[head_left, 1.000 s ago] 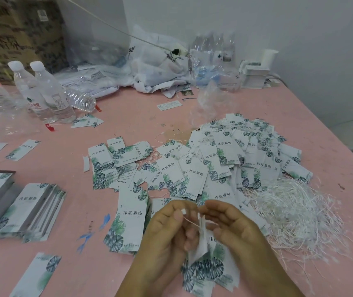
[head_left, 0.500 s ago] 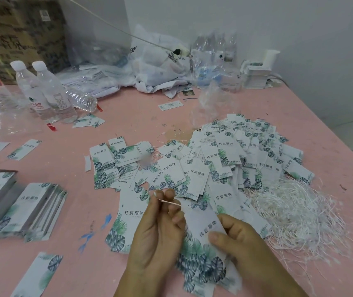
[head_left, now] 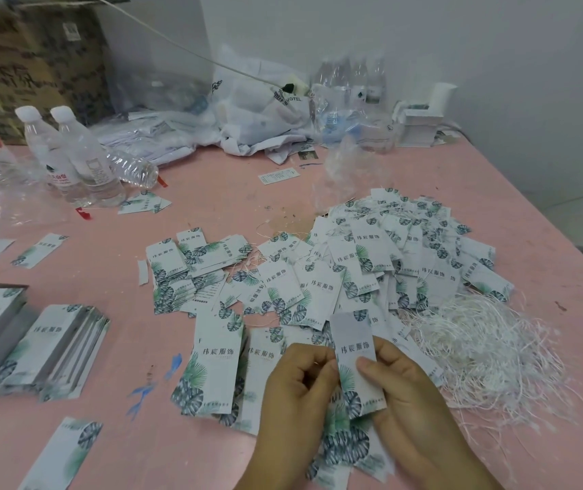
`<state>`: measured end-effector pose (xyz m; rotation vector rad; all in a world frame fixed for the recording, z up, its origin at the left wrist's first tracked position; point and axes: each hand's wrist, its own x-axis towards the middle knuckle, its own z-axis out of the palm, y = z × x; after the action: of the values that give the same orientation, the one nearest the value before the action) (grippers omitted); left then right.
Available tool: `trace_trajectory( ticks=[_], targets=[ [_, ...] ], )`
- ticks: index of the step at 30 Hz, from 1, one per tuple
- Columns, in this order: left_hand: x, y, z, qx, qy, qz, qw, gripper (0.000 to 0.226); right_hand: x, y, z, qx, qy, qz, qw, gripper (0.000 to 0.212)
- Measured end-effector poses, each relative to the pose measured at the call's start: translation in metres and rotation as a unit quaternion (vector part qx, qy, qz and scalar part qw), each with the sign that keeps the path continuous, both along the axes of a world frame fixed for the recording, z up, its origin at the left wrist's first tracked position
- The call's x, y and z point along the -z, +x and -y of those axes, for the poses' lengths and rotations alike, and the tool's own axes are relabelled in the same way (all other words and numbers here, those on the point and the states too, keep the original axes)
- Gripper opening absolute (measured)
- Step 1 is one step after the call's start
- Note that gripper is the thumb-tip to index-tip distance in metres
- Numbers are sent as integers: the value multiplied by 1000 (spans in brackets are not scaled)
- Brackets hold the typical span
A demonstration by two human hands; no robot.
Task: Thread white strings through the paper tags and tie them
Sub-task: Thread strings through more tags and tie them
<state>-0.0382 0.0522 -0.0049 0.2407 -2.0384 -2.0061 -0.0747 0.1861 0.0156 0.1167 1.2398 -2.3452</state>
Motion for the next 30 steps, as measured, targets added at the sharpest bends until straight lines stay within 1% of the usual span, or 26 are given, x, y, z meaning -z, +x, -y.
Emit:
trace_trajectory(
  ticks=[4, 7, 8, 10, 12, 14, 15, 17, 19, 20, 21, 22, 24, 25, 26, 28, 29, 30],
  targets=[
    [-2, 0, 0, -43, -103, -46, 993, 15, 0, 2, -1, 16, 11, 4, 1000, 33],
    [1, 1, 0, -47, -139, -53, 988, 12, -4, 0, -1, 34, 27, 7, 999, 32],
    [1, 1, 0, -48, -149, -56, 986, 11, -7, -3, -2, 44, 44, 4, 998, 31],
    [-1, 1, -1, -48, -168, -61, 983, 13, -17, -15, -5, 65, 114, -21, 991, 24],
    [-3, 1, -2, -48, -182, -58, 980, 16, -34, -38, -7, 89, 180, -67, 977, 19],
    [-5, 2, -1, -44, -200, -53, 977, 19, -50, -70, -4, 106, 213, -118, 964, 21],
    [-6, 3, -1, -41, -209, -51, 976, 20, -57, -86, -1, 113, 246, -147, 951, 22],
    [-8, 4, 1, -37, -230, -48, 971, 21, -62, -117, 3, 122, 353, -195, 907, 26],
    [-8, 3, 4, -37, -254, -42, 966, 19, -57, -138, 1, 111, 490, -231, 833, 41],
    [-7, 3, 5, -38, -264, -38, 963, 18, -54, -141, 0, 105, 538, -244, 800, 46],
    [-7, 2, 7, -38, -274, -33, 960, 17, -51, -139, -2, 111, 554, -257, 784, 47],
    [-6, 1, 9, -37, -288, -27, 957, 16, -50, -132, -4, 128, 548, -273, 780, 45],
    [-4, -1, 13, -40, -319, -21, 947, 18, -45, -111, -9, 154, 516, -312, 783, 37],
    [-3, -1, 14, -37, -331, -17, 943, 21, -41, -95, -12, 149, 504, -323, 787, 32],
    [-3, -1, 15, -30, -339, -9, 940, 24, -36, -79, -15, 135, 496, -330, 791, 26],
    [-1, -1, 16, -7, -356, 18, 934, 34, -26, -43, -22, 79, 497, -323, 802, 23],
    [0, -2, 16, 1, -367, 31, 930, 37, -20, -28, -25, 44, 507, -316, 801, 23],
    [0, -2, 17, 8, -376, 40, 926, 39, -14, -16, -28, 7, 529, -316, 787, 22]
  ],
)
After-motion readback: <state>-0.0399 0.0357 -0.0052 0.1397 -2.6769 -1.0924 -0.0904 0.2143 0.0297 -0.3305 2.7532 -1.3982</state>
